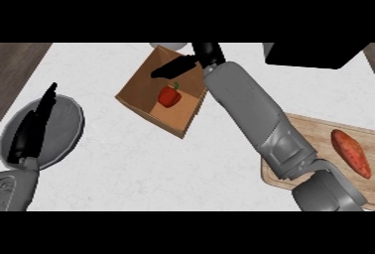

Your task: Pick the bell pepper from the cutting board and place it in the cardboard box

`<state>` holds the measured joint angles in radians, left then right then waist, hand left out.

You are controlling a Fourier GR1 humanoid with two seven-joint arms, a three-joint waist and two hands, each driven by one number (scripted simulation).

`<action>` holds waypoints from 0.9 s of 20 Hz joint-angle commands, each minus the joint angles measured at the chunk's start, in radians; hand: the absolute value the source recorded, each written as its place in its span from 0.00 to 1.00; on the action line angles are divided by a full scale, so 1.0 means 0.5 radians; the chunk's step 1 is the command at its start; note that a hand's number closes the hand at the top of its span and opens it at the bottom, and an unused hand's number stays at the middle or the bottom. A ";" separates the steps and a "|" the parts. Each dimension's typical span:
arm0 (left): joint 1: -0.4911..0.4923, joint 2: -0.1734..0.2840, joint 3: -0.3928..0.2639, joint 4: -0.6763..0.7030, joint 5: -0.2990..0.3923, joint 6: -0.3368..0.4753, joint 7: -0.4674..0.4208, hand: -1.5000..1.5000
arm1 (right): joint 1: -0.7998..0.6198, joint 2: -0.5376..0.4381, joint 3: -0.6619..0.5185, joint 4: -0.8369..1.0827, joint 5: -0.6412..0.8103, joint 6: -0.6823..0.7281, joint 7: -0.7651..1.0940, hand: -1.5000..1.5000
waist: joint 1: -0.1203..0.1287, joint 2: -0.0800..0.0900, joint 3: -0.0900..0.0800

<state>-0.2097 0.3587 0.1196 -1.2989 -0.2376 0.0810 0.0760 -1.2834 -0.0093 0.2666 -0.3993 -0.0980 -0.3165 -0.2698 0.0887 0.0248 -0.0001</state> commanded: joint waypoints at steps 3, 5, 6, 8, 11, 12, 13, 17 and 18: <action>0.081 0.024 0.094 0.094 0.028 0.024 -0.125 0.50 | -0.049 -0.173 -0.243 0.139 -0.152 0.234 -0.188 0.00 | -0.083 -0.012 -0.001; 0.102 -0.041 -0.005 -0.107 -0.051 0.078 0.042 0.50 | 0.032 -0.207 -0.242 0.254 -0.114 0.263 -0.288 0.00 | -0.076 -0.017 0.002; 0.179 -0.010 0.034 -0.085 -0.015 0.043 -0.032 0.50 | 0.089 -0.346 -0.257 0.201 -0.137 0.399 -0.284 0.00 | -0.105 -0.028 0.001; 0.128 -0.012 0.033 -0.095 -0.011 0.031 -0.009 0.50 | 0.040 -0.403 -0.292 0.307 -0.132 0.453 -0.320 0.00 | -0.088 -0.016 0.001; 0.096 0.012 0.105 0.076 0.029 0.017 -0.117 0.50 | 0.066 -0.605 -0.308 0.333 -0.119 0.617 -0.360 0.00 | -0.112 -0.014 0.000; 0.042 0.004 0.068 0.041 -0.004 0.024 -0.081 0.50 | 0.055 -0.586 -0.317 0.396 -0.100 0.557 -0.407 0.00 | -0.090 -0.006 0.001; 0.127 0.026 0.089 -0.049 0.022 0.000 -0.056 0.50 | 0.134 -0.639 -0.339 0.392 -0.114 0.612 -0.504 0.00 | -0.084 -0.012 0.002; 0.053 -0.002 0.081 0.048 -0.004 0.021 -0.061 0.50 | 0.179 -0.808 -0.325 0.438 -0.071 0.871 -0.599 0.00 | -0.096 -0.009 0.002; 0.165 0.015 0.081 -0.058 0.008 -0.005 -0.069 0.50 | 0.222 -0.837 -0.293 0.467 -0.031 0.900 -0.629 0.00 | -0.074 -0.011 0.003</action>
<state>-0.1584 0.3658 0.1610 -1.2972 -0.2341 0.0852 0.0404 -1.2104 -0.3579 0.1112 -0.1981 -0.1385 0.0456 -0.5280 0.0442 0.0190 0.0008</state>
